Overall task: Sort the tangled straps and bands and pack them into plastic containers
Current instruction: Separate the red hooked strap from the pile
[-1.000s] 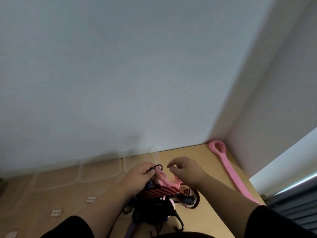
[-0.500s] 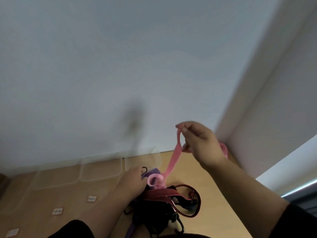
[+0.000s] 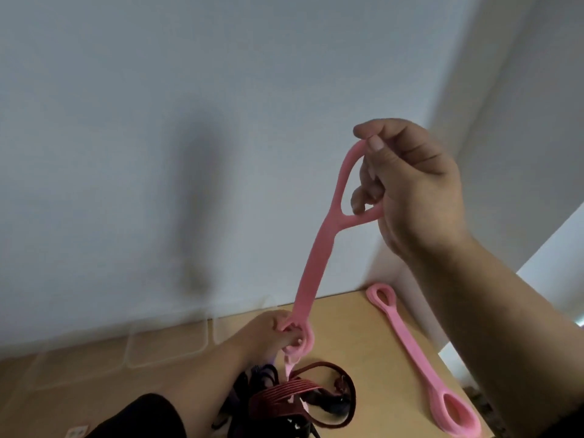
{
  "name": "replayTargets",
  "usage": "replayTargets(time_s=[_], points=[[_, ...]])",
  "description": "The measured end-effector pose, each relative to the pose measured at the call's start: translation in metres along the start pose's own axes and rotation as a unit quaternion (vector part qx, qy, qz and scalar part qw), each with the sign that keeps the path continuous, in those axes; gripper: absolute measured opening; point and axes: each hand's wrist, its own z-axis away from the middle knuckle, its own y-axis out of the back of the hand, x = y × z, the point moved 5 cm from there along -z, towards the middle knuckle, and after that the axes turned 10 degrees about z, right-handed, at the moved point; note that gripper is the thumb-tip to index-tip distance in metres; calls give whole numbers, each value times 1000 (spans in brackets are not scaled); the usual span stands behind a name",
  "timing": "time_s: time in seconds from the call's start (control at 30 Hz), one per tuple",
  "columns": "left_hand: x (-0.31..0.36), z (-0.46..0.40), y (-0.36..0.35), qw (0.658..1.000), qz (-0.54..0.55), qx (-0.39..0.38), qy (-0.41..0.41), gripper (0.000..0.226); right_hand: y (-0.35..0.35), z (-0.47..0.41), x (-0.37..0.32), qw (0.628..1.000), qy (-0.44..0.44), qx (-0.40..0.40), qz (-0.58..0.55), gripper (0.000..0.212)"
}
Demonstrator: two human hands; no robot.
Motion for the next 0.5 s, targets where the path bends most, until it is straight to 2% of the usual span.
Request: replayTargets(time_s=[0.07, 0.17, 0.23, 0.33, 0.4, 0.5], points=[[-2, 2, 1, 994, 102, 19, 41, 20, 7, -1, 4, 999, -9, 17, 25, 29], [-3, 3, 2, 993, 92, 26, 62, 18, 24, 0, 20, 995, -50, 62, 62, 34], [-6, 3, 10, 993, 87, 58, 57, 17, 40, 1, 33, 988, -84, 111, 62, 32], [-10, 5, 20, 976, 194, 92, 42, 23, 61, 4, 49, 975, -118, 179, 57, 30], [-14, 5, 24, 973, 199, 105, 40, 25, 69, 7, 56, 970, -125, 196, 71, 31], [-17, 2, 21, 983, 174, 45, 33, 25, 74, 10, 63, 965, -129, 209, 90, 32]])
